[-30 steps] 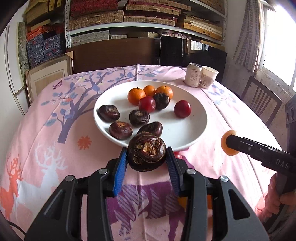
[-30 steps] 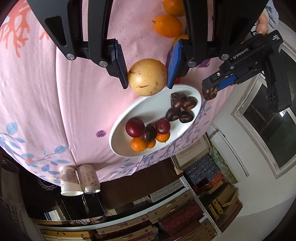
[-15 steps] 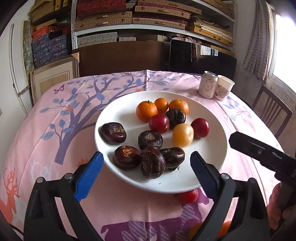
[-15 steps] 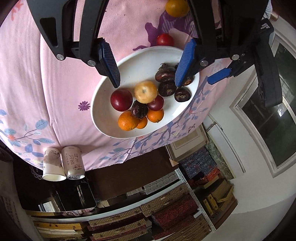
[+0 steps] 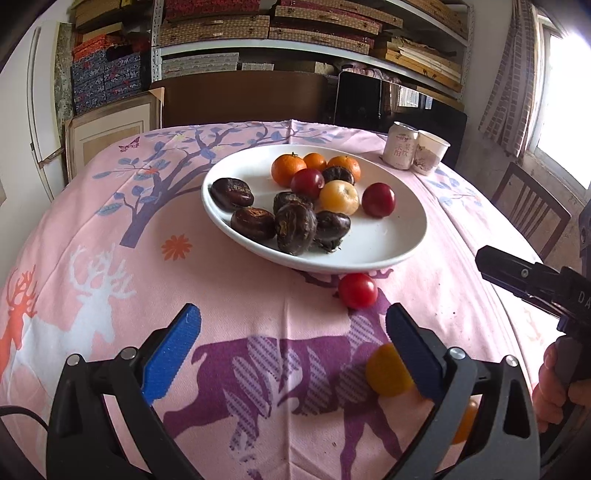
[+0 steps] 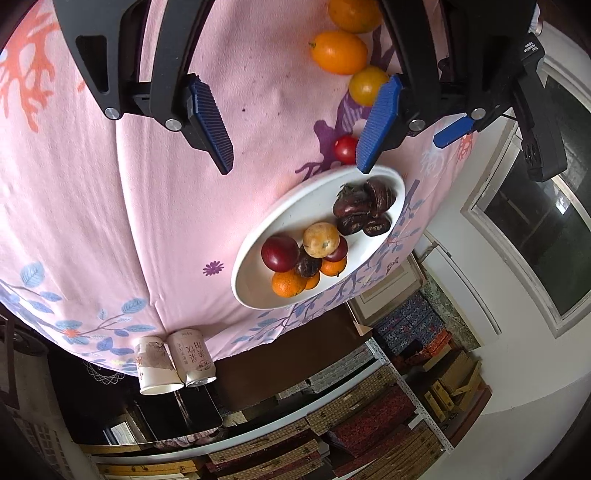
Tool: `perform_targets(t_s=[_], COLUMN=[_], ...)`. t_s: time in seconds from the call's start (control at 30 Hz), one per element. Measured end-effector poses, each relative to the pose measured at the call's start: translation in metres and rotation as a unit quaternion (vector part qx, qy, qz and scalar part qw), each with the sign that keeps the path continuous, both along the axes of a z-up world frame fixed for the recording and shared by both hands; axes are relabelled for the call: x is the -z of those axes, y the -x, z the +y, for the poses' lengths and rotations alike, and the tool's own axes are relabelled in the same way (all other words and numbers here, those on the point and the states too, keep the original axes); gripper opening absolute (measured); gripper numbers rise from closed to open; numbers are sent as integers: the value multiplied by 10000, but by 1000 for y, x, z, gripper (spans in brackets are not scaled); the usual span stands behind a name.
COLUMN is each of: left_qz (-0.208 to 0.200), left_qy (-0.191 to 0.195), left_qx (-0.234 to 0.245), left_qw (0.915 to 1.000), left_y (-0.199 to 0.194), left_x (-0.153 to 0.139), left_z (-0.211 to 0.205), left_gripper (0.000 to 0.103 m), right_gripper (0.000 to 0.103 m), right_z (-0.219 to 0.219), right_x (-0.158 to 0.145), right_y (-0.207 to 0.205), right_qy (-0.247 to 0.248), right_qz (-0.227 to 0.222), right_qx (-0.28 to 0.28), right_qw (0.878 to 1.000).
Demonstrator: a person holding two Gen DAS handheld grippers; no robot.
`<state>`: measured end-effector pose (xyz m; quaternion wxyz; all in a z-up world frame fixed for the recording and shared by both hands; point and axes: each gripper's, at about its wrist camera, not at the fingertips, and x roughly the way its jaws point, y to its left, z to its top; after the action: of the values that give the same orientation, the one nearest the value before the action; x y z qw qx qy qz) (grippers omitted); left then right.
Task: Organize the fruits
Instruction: 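Grasp an orange with the right gripper while the left gripper grasps another orange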
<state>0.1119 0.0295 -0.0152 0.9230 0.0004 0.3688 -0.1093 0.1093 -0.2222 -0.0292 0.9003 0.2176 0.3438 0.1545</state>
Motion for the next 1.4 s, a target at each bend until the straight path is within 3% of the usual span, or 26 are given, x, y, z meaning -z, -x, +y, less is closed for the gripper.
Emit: perform_targets(t_s=[0.17,0.37,0.47,0.53,0.67,0.77,0.83,0.9,0.97,1.17,1.4], left_qz=[32,149,236,334,214,402,379,346,383,606,683], left_qy=[33,-442,-606,-319,-269,398,159,-156,-293,-31,-69], left_qx=[452,780,488,245,-717,-502,-382,-259,-183,-341,-328], left_qw=[9990,9959,9967,9986,9968,9971,9984,9989,9987,9976,9971], left_y=[21,28,21,14,8,6,7,8,7,1,0], left_x=[4,15,18,17,11,13,14,16,19,25,28], left_z=[-14,-37,-31,-13,26,36,25,13,7,19,18], left_gripper=[98,98,99,99,98,98,98,98,98,98,98], right_gripper=[70,70,70,70,70,70,69,52,48,48,48], right_z=[-2,-8,-6,-6,-7,1,11,22,28,39,59], right_x=[5,12,12,12,14,14,15,16,18,21,28], right_y=[13,10,10,10,11,14,17,20,20,21,22], right_qy=[-3,-109,-68,-53,-74,36,198,364,410,370,342], right_qz=[62,231,234,238,275,276,271,290,324,444,676], right_qx=[-45,62,33,28,3,-205,-432,-672,-834,-1225,-1789], right_qw=[10000,9997,9997,9997,9996,9994,9985,9967,9951,9908,9809])
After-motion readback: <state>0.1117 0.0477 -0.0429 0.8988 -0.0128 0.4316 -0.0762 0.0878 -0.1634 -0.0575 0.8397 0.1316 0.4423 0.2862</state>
